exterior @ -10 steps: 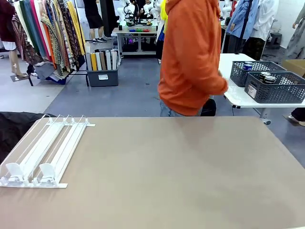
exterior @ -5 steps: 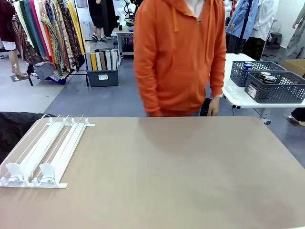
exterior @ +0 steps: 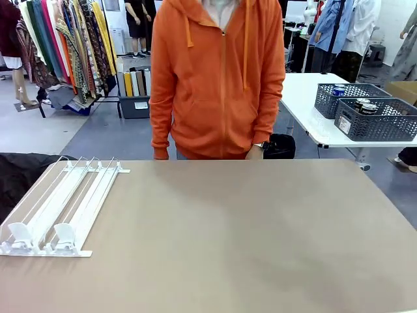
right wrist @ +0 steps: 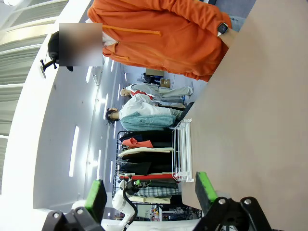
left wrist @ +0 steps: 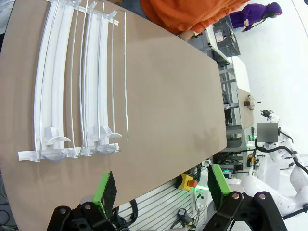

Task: Retrieve and store the cans from the dispenser.
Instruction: Pick up one can from the Automatic Can Dispenser and place it in the middle of the table.

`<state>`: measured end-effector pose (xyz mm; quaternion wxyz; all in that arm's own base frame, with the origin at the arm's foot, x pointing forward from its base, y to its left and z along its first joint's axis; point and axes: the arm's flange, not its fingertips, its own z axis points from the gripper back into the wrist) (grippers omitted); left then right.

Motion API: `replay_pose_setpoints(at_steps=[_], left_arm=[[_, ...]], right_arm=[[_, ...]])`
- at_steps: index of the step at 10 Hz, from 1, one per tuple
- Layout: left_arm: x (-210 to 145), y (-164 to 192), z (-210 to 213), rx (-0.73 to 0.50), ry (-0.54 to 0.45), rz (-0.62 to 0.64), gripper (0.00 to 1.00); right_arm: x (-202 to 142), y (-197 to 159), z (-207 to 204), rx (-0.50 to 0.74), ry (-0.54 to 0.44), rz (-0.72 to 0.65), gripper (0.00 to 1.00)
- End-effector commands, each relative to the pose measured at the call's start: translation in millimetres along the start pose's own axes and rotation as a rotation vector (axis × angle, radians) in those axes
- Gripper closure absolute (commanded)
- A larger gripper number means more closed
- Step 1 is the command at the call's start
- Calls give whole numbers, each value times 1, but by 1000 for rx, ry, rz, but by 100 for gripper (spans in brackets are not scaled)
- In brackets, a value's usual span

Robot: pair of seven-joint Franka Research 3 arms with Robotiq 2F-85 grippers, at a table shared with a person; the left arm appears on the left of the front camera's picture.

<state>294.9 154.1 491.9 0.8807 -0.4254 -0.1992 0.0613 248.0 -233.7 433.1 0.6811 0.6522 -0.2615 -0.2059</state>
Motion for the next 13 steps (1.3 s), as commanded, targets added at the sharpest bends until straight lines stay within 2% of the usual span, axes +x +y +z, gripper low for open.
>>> replay_pose_setpoints(at_steps=[1, 13], left_arm=[[0, 1, 0, -14, -4, -1, 0], [0, 1, 0, -14, -4, -1, 0]], right_arm=[[2, 4, 0, 20, -7, 5, 0], [2, 4, 0, 20, -7, 5, 0]])
